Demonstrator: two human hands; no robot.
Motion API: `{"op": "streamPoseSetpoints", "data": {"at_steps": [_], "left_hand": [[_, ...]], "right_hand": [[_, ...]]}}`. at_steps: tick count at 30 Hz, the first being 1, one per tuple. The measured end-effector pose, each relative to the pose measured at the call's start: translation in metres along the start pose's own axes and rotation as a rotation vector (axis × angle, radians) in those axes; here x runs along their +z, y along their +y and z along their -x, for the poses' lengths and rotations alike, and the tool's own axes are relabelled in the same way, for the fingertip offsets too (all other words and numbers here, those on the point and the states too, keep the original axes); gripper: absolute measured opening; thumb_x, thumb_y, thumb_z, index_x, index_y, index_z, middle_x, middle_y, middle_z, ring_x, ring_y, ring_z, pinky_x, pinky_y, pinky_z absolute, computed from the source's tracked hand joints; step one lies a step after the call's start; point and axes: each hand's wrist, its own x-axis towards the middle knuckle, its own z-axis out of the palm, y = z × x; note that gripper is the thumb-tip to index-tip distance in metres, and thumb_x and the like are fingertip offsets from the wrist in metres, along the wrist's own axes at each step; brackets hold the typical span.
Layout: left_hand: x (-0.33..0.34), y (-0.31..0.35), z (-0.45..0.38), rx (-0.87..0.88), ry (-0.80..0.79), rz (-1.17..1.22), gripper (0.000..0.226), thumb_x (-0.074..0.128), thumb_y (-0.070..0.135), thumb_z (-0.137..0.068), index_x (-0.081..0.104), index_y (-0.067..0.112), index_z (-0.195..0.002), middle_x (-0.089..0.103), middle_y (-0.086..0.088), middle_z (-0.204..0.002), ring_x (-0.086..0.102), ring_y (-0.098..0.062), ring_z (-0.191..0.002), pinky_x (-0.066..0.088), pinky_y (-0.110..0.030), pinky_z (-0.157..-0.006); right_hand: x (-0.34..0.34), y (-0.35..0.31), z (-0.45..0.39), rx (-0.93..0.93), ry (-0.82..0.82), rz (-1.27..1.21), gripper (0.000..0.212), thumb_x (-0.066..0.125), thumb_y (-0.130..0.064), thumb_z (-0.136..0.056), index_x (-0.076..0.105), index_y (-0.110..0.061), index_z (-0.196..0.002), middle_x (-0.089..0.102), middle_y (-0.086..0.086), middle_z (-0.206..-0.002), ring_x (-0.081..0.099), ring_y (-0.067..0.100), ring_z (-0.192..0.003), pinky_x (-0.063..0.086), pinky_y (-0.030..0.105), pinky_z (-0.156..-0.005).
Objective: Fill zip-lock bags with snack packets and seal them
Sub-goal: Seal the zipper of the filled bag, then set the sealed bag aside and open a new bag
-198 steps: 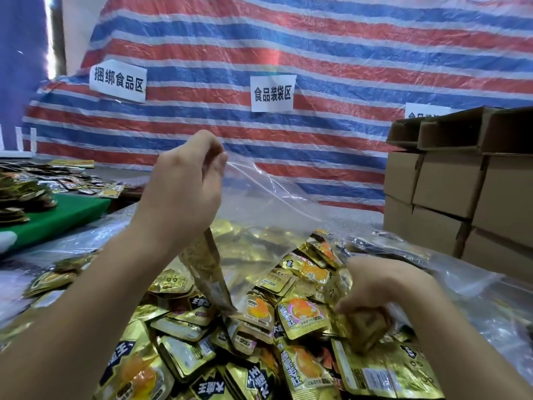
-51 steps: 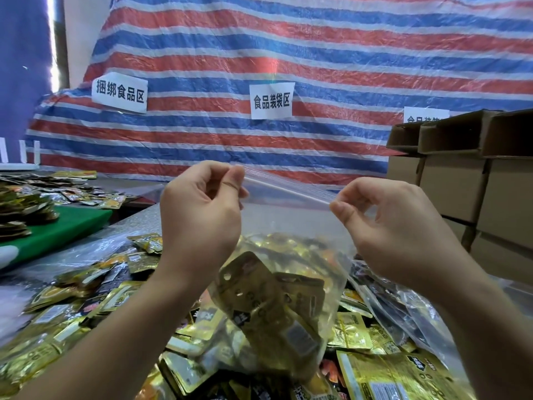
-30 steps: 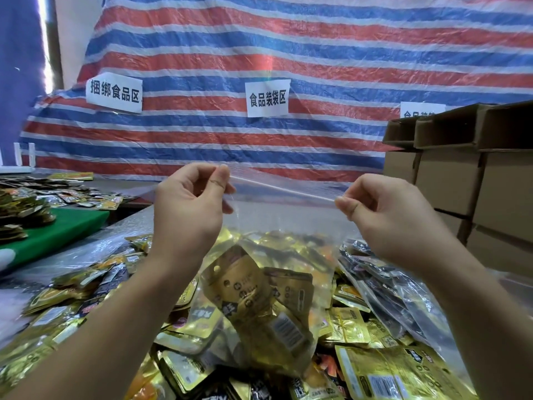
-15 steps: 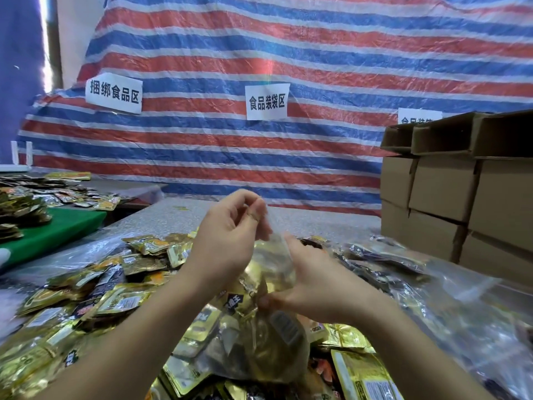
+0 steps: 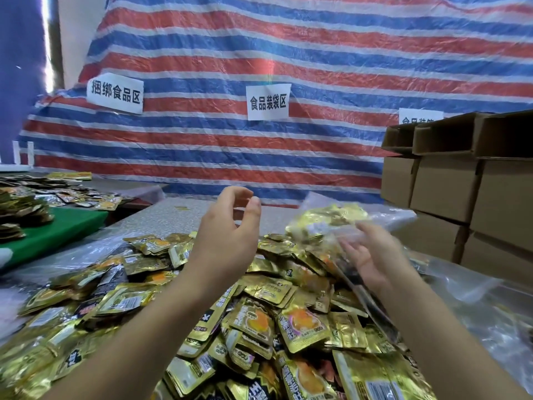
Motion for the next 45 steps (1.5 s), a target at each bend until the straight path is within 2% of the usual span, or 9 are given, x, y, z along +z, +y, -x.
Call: {"op": "streamPoseSetpoints", "data": {"at_steps": [2,5,12,19,25,30,33,38,45], "left_hand": [[0.001,0.0,0.001,-0.01,-0.03,0.004,0.02,0.045,0.04,-0.101,0.053,0.029,-0.116,0.06,0.015,-0.105,0.059,0.001,-0.097,0.043,-0.015,-0.07],[0.002,0.001,0.002,-0.008,-0.063,-0.012,0.019,0.046,0.039,-0.101,0.051,0.03,-0.117,0.058,0.019,-0.108,0.06,-0.001,-0.096,0.047,-0.018,-0.074],[0.002,-0.005,0.001,0.002,-0.12,-0.081,0.014,0.047,0.038,-0.101,0.06,0.033,-0.101,0.064,0.017,-0.095,0.062,0.002,-0.084,0.044,-0.018,-0.065],[0.005,-0.018,0.002,0.079,-0.219,-0.271,0.026,0.048,0.031,-0.101,0.066,0.02,-0.085,0.064,0.005,-0.071,0.058,-0.008,-0.064,0.046,-0.032,-0.057],[-0.006,-0.041,-0.009,0.0,-0.113,-0.329,0.007,0.054,0.019,-0.1,0.054,0.025,-0.099,0.062,0.008,-0.083,0.057,-0.007,-0.069,0.043,-0.026,-0.058],[-0.027,-0.069,-0.029,-0.1,-0.175,-0.643,0.058,0.027,0.046,-0.105,0.059,0.015,-0.069,0.062,-0.004,-0.067,0.058,-0.022,-0.067,0.044,-0.031,-0.061],[-0.054,-0.099,-0.052,-0.178,-0.195,-0.832,0.059,0.025,0.043,-0.106,0.056,0.012,-0.067,0.06,-0.007,-0.069,0.058,-0.026,-0.071,0.041,-0.033,-0.062],[-0.136,-0.162,-0.082,-0.416,-0.225,-1.126,0.017,0.046,0.021,-0.098,0.057,0.008,-0.095,0.061,-0.011,-0.095,0.056,-0.028,-0.086,0.047,-0.033,-0.071],[-0.205,-0.226,-0.087,-0.725,-0.328,-1.273,0.048,0.049,0.035,-0.1,0.049,0.002,-0.135,0.056,-0.015,-0.135,0.056,-0.03,-0.119,0.046,-0.032,-0.092]], "right_hand": [[0.0,-0.004,0.001,-0.049,0.071,0.037,0.034,0.055,-0.012,-0.1,0.047,-0.005,-0.133,0.052,0.017,-0.132,0.058,0.026,-0.113,0.043,0.041,-0.107],[0.004,-0.001,0.001,-0.098,0.122,0.17,0.019,0.054,-0.01,-0.099,0.047,-0.01,-0.117,0.053,0.004,-0.101,0.051,0.016,-0.087,0.042,0.039,-0.099],[0.006,0.006,0.003,-0.141,-0.018,0.36,0.012,0.05,-0.012,-0.101,0.06,-0.008,-0.098,0.063,0.011,-0.101,0.062,0.023,-0.093,0.053,0.033,-0.081],[0.009,0.008,0.01,-0.2,-0.151,0.478,0.02,0.051,-0.009,-0.098,0.066,-0.001,-0.087,0.071,0.007,-0.069,0.067,0.022,-0.072,0.052,0.032,-0.068],[0.023,0.012,0.031,-0.264,-0.352,0.577,0.03,0.053,-0.014,-0.099,0.062,-0.005,-0.072,0.064,0.003,-0.06,0.065,0.014,-0.056,0.053,0.027,-0.061],[0.03,0.021,0.043,-0.285,-0.511,0.654,0.052,0.051,-0.025,-0.102,0.062,-0.017,-0.051,0.066,0.008,-0.06,0.065,0.015,-0.057,0.055,0.029,-0.066],[0.032,0.024,0.048,-0.282,-0.566,0.694,0.061,0.049,-0.03,-0.103,0.063,-0.022,-0.044,0.066,0.005,-0.059,0.066,0.014,-0.059,0.057,0.029,-0.068],[0.032,0.023,0.053,-0.28,-0.604,0.691,0.059,0.05,-0.034,-0.102,0.063,-0.023,-0.046,0.066,0.006,-0.061,0.065,0.014,-0.059,0.057,0.04,-0.077],[0.035,0.022,0.059,-0.281,-0.664,0.669,0.051,0.052,-0.037,-0.097,0.065,-0.021,-0.05,0.066,0.006,-0.062,0.065,0.019,-0.061,0.052,0.037,-0.072]]}}
